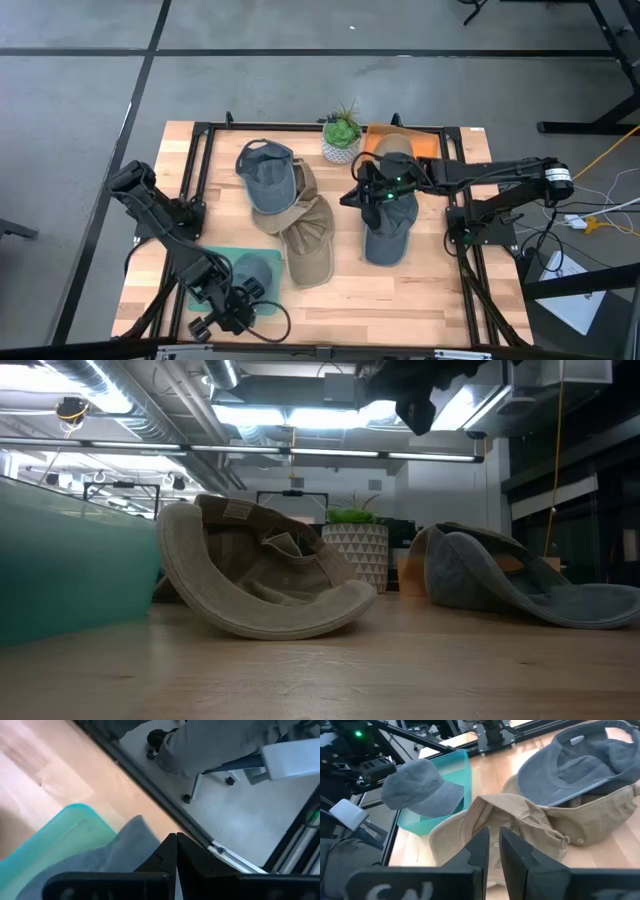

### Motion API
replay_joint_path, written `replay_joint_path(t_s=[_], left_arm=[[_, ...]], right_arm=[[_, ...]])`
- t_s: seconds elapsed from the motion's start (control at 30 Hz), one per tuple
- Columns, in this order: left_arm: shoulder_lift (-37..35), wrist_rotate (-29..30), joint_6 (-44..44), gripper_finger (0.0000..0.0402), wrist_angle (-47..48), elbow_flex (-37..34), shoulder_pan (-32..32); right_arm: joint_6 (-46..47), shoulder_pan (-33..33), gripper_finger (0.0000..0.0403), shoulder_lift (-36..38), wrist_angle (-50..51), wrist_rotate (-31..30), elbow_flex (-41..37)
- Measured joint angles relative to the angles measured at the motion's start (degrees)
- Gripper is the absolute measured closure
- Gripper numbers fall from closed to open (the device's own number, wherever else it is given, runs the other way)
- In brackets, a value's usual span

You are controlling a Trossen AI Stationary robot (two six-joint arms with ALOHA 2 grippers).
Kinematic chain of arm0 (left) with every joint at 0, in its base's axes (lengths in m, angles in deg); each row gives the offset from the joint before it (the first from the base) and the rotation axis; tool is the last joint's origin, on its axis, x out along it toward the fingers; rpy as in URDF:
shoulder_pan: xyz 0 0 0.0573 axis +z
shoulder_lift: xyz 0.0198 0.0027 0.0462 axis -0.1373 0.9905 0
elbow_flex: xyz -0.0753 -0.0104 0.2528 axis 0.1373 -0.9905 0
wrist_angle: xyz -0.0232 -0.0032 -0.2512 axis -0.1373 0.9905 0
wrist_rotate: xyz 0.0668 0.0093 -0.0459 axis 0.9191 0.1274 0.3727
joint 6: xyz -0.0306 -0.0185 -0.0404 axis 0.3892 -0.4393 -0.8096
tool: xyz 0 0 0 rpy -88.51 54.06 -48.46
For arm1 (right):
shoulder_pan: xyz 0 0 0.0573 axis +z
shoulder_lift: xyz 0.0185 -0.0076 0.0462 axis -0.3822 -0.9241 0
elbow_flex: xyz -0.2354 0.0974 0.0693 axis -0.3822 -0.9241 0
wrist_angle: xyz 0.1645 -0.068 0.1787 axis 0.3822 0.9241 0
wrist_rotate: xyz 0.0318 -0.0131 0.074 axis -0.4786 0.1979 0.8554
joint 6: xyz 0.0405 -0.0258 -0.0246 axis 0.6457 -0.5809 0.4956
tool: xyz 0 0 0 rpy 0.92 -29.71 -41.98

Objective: Pick & Place hat
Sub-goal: Put the bottom left blue cap into the green bin

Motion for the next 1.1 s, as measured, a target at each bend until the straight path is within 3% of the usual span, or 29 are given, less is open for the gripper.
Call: replay_joint_path(t_s=[0.27,0.5,0.63,1.1], left_arm=[[4.5,0.8,0.2,0.0399,5.7,0.0,3.2],[5.1,7.9,1.0,0.0399,11.8,0.0,5.6],[4.9,8.3,-1.9,0.04,12.0,0.0,6.8],[4.9,20.5,-16.4,0.04,18.0,0.0,12.4]], right_arm=[[-0.2,1.0,0.0359,0.0,4.0,-1.4,0.0],[-0.2,1.0,0.0359,0.0,7.2,-3.7,0.0],[-0.1,1.0,0.0359,0.0,9.9,-3.8,0.0],[-5.7,1.0,0.0359,0.0,21.1,-10.6,0.0]])
